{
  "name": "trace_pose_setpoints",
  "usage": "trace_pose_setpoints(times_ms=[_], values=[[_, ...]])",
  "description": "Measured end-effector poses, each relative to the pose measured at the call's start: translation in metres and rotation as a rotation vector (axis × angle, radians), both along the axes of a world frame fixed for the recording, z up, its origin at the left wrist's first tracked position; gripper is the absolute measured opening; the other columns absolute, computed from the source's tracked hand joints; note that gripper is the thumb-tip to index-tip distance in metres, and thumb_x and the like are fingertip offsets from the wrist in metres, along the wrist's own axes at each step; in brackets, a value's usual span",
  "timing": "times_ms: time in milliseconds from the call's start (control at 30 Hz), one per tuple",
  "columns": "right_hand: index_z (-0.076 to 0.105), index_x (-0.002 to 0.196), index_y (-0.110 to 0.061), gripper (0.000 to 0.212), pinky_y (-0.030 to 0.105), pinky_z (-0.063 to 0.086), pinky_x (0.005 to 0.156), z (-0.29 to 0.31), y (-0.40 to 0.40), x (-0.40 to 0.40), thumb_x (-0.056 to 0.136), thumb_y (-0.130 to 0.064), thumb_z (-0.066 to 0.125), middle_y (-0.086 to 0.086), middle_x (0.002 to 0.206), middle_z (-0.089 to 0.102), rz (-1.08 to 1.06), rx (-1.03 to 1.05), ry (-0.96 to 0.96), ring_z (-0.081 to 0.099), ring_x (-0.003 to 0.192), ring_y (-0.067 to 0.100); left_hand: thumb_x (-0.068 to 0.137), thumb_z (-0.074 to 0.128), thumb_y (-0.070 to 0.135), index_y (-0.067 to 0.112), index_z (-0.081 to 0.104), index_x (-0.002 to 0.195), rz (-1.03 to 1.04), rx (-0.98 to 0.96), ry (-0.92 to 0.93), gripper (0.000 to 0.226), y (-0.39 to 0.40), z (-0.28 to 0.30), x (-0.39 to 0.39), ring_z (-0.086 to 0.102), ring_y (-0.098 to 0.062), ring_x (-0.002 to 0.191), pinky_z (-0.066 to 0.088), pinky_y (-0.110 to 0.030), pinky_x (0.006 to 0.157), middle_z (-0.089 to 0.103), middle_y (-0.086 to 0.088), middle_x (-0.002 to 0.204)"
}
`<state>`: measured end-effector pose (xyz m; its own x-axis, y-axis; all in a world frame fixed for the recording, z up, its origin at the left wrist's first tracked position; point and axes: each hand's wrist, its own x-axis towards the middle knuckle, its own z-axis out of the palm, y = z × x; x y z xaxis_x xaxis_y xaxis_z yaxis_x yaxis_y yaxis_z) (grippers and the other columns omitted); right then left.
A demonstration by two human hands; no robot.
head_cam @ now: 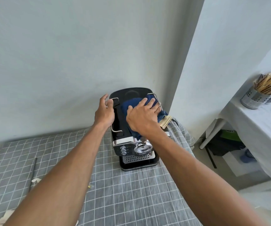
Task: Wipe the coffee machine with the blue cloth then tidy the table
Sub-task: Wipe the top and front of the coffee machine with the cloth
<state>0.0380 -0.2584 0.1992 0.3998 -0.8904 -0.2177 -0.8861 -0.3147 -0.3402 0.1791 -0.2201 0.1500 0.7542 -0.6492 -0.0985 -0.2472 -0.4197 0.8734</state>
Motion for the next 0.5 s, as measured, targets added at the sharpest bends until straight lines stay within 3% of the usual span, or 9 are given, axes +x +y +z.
trace_pose_setpoints(times_ms=[100, 233, 300, 367, 433, 467, 500], values=[[-0.002, 0.161, 0.003, 0.078, 0.060, 0.001, 0.125, -0.002, -0.011, 0.006, 0.108, -0.048, 0.023, 0.036, 0.165, -0.007, 0.058, -0.043, 0.044, -0.006, 0.153, 0.054, 0.107, 0.032, 0.047, 0.039, 0.036, 0.151, 0.007, 0.018, 0.027, 0.045, 0.000, 0.000, 0.000, 0.055, -0.020, 0.117, 0.032, -0.028, 0.092, 0.054, 0.004, 0.149], [0.004, 0.162, 0.000, 0.066, 0.057, 0.009, 0.126, -0.012, 0.017, -0.039, 0.111, -0.038, 0.023, 0.031, 0.167, 0.001, 0.337, -0.231, 0.000, 0.001, 0.154, 0.051, 0.106, 0.035, 0.048, 0.038, 0.041, 0.148, 0.050, 0.000, 0.000, 0.043, -0.001, 0.000, -0.004, 0.056, -0.024, 0.123, 0.035, -0.032, 0.096, 0.059, 0.004, 0.143], [0.016, 0.161, -0.001, 0.057, 0.054, 0.012, 0.126, -0.015, 0.032, -0.065, 0.112, -0.026, 0.027, 0.026, 0.169, 0.008, 0.515, -0.291, -0.100, 0.006, 0.156, 0.045, 0.106, 0.035, 0.048, 0.039, 0.042, 0.147, 0.056, -0.003, -0.002, 0.042, -0.001, 0.001, -0.004, 0.057, -0.026, 0.123, 0.035, -0.032, 0.096, 0.060, 0.003, 0.141], [0.029, 0.159, -0.005, 0.051, 0.038, 0.017, 0.127, -0.015, 0.041, -0.086, 0.110, -0.016, 0.035, 0.016, 0.167, 0.026, 0.604, -0.226, -0.358, 0.018, 0.156, 0.026, 0.106, 0.035, 0.049, 0.041, 0.041, 0.147, 0.047, 0.002, 0.012, 0.042, -0.001, 0.003, -0.005, 0.058, -0.027, 0.121, 0.036, -0.032, 0.095, 0.062, 0.003, 0.135], [0.042, 0.154, -0.014, 0.044, 0.007, 0.027, 0.112, -0.002, 0.038, -0.099, 0.110, -0.017, 0.041, 0.006, 0.150, 0.053, 0.388, -0.088, -0.659, 0.043, 0.131, -0.004, 0.105, 0.037, 0.048, 0.041, 0.040, 0.148, 0.034, -0.014, 0.070, 0.044, 0.001, 0.006, -0.006, 0.059, -0.028, 0.119, 0.040, -0.032, 0.101, 0.064, 0.004, 0.120], [0.047, 0.151, -0.019, 0.041, 0.001, 0.033, 0.102, 0.008, 0.029, -0.102, 0.110, -0.020, 0.042, 0.002, 0.138, 0.063, 0.240, -0.032, -0.791, 0.051, 0.115, -0.009, 0.105, 0.038, 0.047, 0.042, 0.039, 0.149, 0.036, -0.033, 0.118, 0.044, 0.002, 0.008, -0.006, 0.059, -0.028, 0.119, 0.042, -0.037, 0.107, 0.065, 0.004, 0.120], [0.051, 0.148, -0.021, 0.039, 0.007, 0.041, 0.097, 0.019, 0.018, -0.104, 0.110, -0.022, 0.043, -0.002, 0.128, 0.069, 0.122, 0.035, -0.920, 0.059, 0.106, -0.004, 0.104, 0.040, 0.047, 0.043, 0.037, 0.149, 0.042, -0.048, 0.168, 0.046, 0.003, 0.010, -0.006, 0.059, -0.029, 0.120, 0.043, -0.043, 0.109, 0.065, 0.001, 0.124]])
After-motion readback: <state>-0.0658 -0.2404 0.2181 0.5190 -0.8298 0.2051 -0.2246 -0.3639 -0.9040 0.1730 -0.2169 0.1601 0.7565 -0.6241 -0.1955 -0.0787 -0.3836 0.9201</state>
